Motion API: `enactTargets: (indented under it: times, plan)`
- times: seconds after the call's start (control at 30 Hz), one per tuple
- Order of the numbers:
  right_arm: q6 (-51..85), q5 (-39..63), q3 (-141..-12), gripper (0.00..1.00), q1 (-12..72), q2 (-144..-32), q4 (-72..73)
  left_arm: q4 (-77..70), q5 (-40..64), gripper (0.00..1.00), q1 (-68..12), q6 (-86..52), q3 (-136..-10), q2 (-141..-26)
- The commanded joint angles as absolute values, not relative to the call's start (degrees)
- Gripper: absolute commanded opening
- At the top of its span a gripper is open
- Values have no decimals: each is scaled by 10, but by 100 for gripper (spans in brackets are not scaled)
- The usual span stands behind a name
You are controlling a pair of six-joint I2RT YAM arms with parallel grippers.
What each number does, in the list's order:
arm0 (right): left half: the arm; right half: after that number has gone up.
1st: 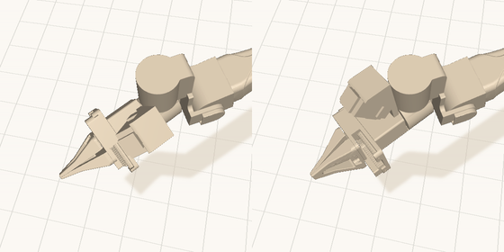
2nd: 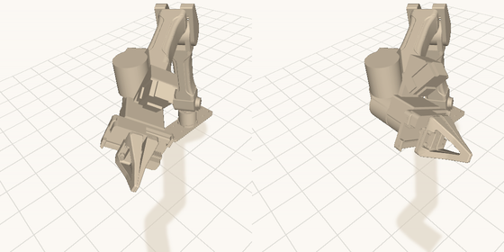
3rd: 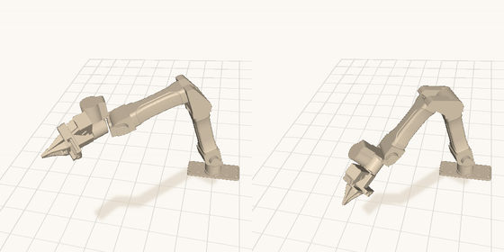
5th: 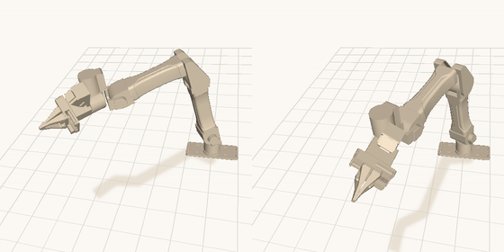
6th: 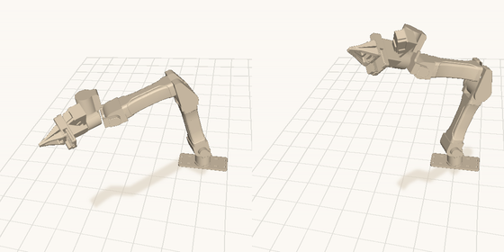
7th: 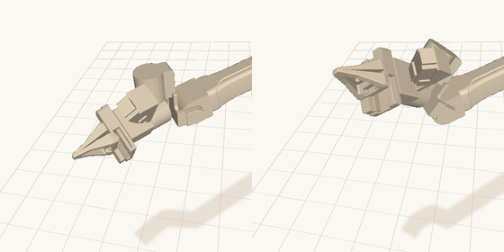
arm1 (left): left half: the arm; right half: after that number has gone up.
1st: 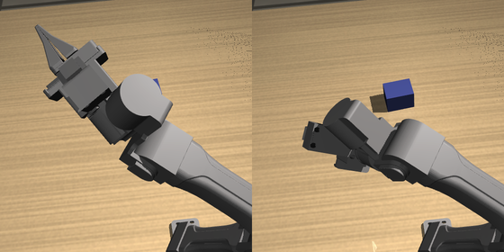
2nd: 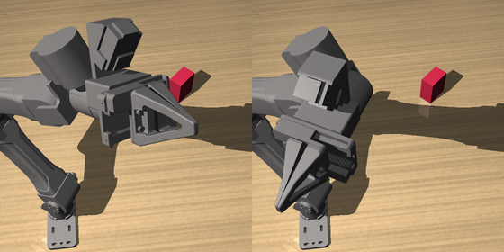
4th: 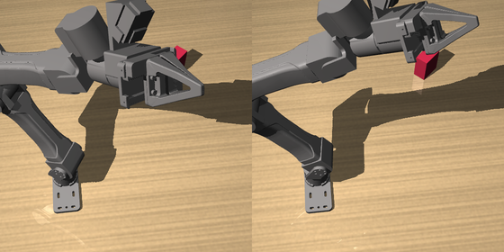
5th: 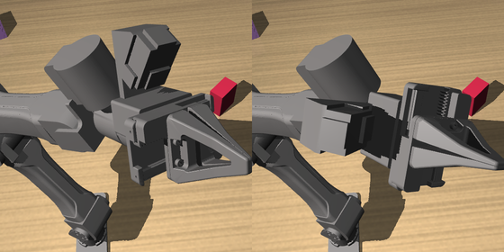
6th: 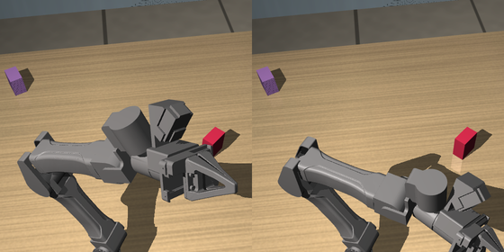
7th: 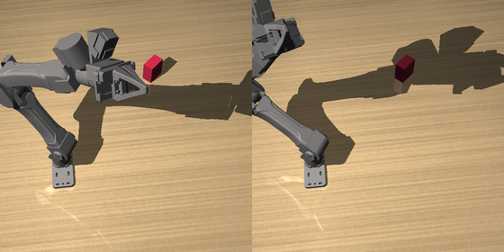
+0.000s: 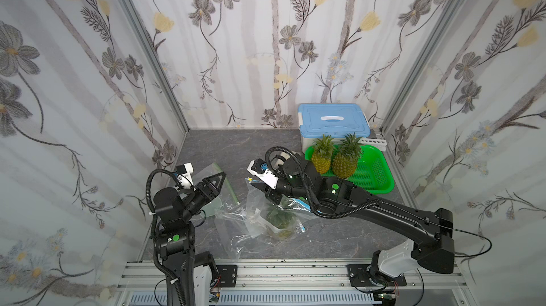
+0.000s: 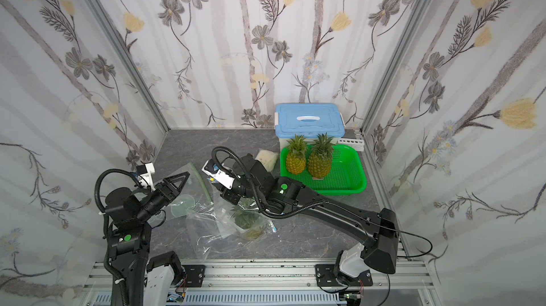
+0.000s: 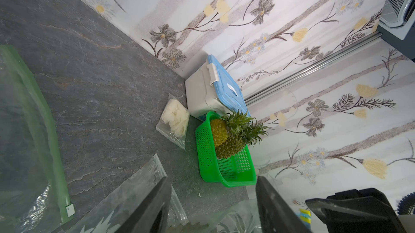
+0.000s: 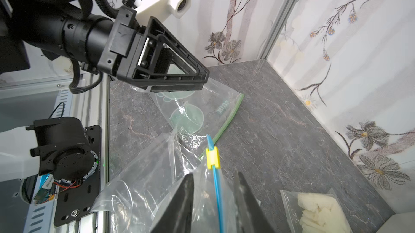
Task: Open the zip-top bag and take out the pineapple
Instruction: Place the zipper food storage bag in the zipper food storage bag.
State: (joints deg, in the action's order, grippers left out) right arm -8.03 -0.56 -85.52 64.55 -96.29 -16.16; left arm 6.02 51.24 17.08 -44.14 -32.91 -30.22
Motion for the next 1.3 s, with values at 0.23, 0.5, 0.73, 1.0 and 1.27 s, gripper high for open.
enactTargets:
  times: [0.23,0.5,0.73,1.0,1.27]
  plan:
    - [-89,-27,-884,12,650,-996,-172,79,524,55,171,-414,-350,-288]
    - [-87,-27,-877,4,651,-976,-171,14,548,41,171,-460,-335,-285]
    - [-97,-1,-895,1,650,-988,-190,-74,638,40,111,-446,-359,-266]
    - [-107,26,-925,1,649,-1009,-213,14,603,39,-1,-331,-390,-305]
    - [-108,42,-933,1,649,-1014,-218,73,554,45,-3,-294,-409,-321]
